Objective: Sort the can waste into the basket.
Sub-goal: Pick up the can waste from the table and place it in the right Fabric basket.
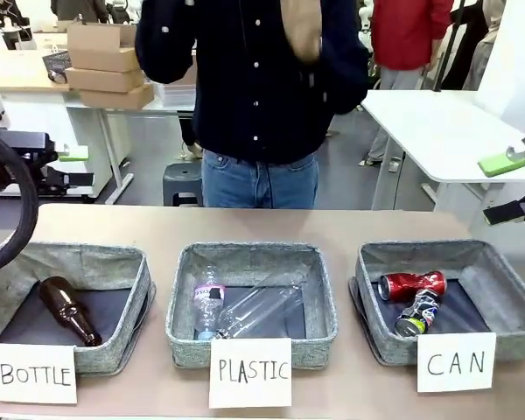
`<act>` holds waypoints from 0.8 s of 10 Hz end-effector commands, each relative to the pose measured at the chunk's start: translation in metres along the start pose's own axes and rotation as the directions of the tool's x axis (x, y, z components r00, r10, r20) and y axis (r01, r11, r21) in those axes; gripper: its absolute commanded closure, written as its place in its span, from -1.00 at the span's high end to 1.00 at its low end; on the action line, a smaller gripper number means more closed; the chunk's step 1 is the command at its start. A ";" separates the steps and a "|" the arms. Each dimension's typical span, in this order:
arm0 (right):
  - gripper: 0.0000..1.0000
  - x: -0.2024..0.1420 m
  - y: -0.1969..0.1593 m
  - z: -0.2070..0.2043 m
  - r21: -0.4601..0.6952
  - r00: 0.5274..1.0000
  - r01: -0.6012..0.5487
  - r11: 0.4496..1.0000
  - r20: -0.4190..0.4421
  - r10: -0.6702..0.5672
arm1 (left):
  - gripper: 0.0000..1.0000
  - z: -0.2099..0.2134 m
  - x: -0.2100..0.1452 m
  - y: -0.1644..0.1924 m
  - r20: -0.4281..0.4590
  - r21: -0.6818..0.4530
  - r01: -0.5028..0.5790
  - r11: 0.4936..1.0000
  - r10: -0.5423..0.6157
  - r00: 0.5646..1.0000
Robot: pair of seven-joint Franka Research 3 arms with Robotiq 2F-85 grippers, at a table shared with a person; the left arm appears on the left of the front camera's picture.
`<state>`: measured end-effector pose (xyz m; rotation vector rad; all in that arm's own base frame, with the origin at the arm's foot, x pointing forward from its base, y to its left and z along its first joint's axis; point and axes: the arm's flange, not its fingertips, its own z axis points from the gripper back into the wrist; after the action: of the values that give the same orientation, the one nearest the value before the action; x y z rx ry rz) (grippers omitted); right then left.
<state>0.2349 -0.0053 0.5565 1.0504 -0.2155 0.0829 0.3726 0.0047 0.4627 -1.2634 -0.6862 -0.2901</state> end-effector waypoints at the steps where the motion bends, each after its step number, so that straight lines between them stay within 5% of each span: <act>1: 1.00 -0.004 0.002 0.002 -0.026 1.000 -0.023 0.999 0.001 0.023 | 0.72 0.000 0.001 -0.005 0.009 0.010 -0.013 1.000 0.013 1.000; 8: 1.00 -0.004 0.002 0.002 -0.026 1.000 -0.023 0.999 0.001 0.023 | 0.72 0.000 0.001 -0.005 0.009 0.010 -0.013 1.000 0.013 1.000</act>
<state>0.2290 -0.0064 0.5584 1.0273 -0.2246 0.0823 0.3726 0.0047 0.4627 -1.2604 -0.6849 -0.2884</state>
